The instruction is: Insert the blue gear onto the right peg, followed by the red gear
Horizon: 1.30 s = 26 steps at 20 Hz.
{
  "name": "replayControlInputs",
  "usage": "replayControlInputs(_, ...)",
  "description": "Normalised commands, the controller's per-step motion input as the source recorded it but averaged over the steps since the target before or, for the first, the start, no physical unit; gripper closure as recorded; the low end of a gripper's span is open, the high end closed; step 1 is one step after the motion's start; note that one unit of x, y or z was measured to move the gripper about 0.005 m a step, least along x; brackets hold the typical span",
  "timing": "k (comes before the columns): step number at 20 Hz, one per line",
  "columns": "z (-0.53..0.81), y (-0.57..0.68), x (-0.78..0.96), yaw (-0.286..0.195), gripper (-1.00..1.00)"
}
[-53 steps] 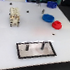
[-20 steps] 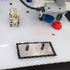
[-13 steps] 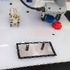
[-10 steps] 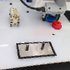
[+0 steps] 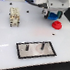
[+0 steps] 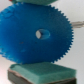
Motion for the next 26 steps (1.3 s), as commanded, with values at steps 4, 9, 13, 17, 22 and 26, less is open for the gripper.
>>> replayControlInputs(4, 0.39, -0.01, 0.63, 0.0, 1.0)
replayControlInputs(9, 0.46, 0.0, 0.75, 0.0, 1.0)
replayControlInputs(13, 0.49, 0.0, 0.76, 0.0, 1.0)
replayControlInputs(17, 0.48, -0.01, 0.78, 0.0, 1.0)
replayControlInputs(22, 0.4, -0.11, 0.78, 0.0, 1.0)
replayControlInputs(26, 0.3, -0.22, 0.76, 0.0, 1.0)
